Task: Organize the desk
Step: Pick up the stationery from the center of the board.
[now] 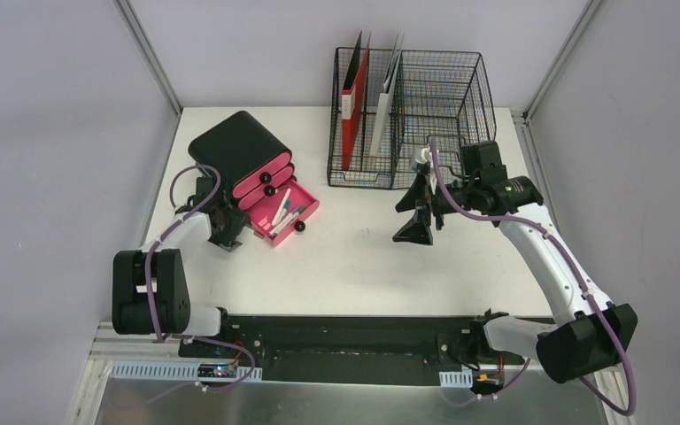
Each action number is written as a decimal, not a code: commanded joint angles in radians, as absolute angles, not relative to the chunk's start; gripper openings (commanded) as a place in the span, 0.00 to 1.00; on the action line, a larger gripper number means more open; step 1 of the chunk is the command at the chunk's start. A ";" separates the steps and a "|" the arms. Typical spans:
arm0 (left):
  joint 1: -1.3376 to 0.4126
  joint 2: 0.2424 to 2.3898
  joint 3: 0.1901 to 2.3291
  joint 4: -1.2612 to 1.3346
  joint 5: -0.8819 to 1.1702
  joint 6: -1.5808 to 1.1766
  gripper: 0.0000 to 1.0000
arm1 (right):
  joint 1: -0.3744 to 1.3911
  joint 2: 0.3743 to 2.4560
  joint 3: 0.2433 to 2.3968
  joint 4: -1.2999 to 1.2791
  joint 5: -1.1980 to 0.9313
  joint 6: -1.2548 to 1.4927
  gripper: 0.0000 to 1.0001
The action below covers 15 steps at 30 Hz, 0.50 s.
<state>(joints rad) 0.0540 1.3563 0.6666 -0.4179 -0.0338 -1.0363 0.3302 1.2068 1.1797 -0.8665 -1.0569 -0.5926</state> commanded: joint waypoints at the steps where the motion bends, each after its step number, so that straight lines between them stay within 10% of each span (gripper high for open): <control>1: 0.061 1.440 0.761 -0.458 -0.057 -1.060 0.59 | 0.322 1.190 1.178 -0.836 -1.099 -0.601 0.91; 8: 0.061 1.575 0.864 -0.568 -0.040 -1.040 0.57 | 0.322 1.190 1.176 -0.834 -1.101 -0.601 0.91; 15: 0.061 1.562 0.828 -0.574 -0.058 -1.012 0.29 | 0.321 1.187 1.177 -0.834 -1.103 -0.600 0.91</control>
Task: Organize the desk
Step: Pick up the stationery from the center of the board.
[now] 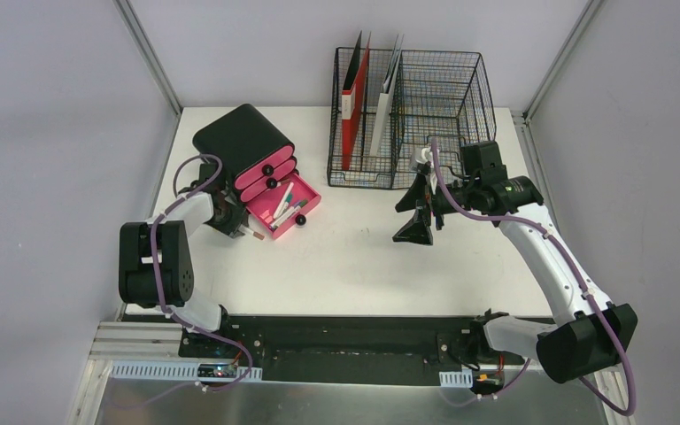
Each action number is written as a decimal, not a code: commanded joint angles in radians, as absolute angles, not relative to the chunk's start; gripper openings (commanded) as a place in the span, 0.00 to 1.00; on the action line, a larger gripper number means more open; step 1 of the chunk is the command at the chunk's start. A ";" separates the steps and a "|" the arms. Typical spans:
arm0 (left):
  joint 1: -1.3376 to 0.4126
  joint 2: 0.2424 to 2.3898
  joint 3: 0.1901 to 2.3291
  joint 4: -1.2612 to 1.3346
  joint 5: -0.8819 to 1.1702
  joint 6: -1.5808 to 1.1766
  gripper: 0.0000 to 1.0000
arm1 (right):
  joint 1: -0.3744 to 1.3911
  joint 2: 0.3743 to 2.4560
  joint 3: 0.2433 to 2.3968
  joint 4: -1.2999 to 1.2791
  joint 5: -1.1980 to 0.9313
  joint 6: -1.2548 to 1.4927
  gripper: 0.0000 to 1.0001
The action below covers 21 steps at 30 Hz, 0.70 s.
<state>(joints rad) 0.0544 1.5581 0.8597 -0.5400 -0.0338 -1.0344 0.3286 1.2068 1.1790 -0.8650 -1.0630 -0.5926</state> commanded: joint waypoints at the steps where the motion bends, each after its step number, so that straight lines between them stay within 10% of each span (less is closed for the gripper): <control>1: 0.061 1.558 0.825 -0.573 -0.055 -1.000 0.22 | 0.321 1.188 1.178 -0.834 -1.104 -0.600 0.91; 5: 0.061 1.542 0.819 -0.584 -0.047 -0.969 0.03 | 0.321 1.187 1.177 -0.834 -1.103 -0.600 0.91; 21: 0.061 0.912 0.549 -0.422 -0.019 -0.811 0.00 | 0.318 1.183 1.174 -0.831 -1.111 -0.598 0.92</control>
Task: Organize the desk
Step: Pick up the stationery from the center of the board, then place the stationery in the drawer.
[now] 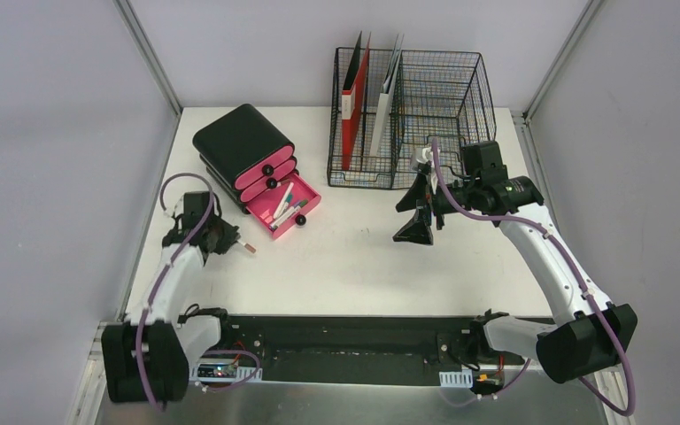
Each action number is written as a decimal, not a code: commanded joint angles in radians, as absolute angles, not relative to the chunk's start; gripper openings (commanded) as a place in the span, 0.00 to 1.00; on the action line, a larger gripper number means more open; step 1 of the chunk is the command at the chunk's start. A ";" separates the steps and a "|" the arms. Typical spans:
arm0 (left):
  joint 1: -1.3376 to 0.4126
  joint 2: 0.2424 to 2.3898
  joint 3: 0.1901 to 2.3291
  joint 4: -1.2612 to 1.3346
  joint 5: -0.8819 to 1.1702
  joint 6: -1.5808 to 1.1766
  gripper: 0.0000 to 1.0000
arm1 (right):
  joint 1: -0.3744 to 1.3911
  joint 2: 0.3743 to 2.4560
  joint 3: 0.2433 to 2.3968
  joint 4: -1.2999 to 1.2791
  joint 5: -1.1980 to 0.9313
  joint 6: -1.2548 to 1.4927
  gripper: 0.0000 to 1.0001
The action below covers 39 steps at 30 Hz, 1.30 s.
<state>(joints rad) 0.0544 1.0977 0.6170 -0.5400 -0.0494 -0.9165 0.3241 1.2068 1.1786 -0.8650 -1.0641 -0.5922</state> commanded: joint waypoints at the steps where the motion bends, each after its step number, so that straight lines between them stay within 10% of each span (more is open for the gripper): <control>1: 0.061 0.856 0.525 -0.391 0.009 -0.780 0.00 | 0.318 1.184 1.174 -0.831 -1.111 -0.598 0.92; 17: 0.061 0.768 0.363 0.241 0.609 -0.477 0.00 | 0.316 1.180 1.170 -0.825 -1.114 -0.595 0.92; 39: -0.193 1.096 0.511 0.279 0.239 -0.100 0.09 | 0.313 1.175 1.167 -0.822 -1.118 -0.594 0.93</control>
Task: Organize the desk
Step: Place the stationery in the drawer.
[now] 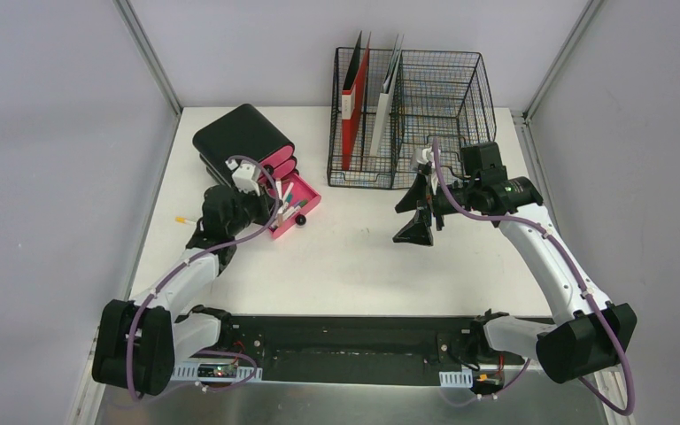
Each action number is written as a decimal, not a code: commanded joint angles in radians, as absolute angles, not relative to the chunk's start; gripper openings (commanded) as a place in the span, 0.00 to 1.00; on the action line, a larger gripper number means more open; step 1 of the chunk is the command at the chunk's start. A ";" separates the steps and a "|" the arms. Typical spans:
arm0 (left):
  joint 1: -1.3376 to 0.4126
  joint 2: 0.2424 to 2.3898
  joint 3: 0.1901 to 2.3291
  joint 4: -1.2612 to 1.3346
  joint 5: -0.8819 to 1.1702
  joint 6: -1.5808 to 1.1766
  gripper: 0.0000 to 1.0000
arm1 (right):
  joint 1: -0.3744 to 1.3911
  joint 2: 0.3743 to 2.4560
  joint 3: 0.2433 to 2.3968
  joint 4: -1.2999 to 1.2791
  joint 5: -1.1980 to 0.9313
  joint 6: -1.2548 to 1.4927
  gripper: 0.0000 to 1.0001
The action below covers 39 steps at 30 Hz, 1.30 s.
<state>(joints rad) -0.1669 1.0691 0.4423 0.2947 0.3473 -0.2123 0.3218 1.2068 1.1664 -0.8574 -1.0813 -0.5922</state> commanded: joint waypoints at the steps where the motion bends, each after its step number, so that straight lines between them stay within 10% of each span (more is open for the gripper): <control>1: -0.199 1.108 0.519 0.273 0.226 -0.087 0.10 | 0.313 1.174 1.166 -0.821 -1.117 -0.595 0.93; 30: -0.230 0.853 0.410 0.182 -0.071 -0.238 0.70 | 0.305 1.180 1.164 -0.819 -1.111 -0.597 0.93; 39: -0.181 0.677 0.343 -0.016 -0.214 -0.412 0.66 | 0.304 1.185 1.160 -0.814 -1.114 -0.596 0.93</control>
<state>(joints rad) -0.2138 0.7033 0.3576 0.0795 -0.0990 -0.2848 0.3103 1.2068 1.1648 -0.8566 -1.0817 -0.5922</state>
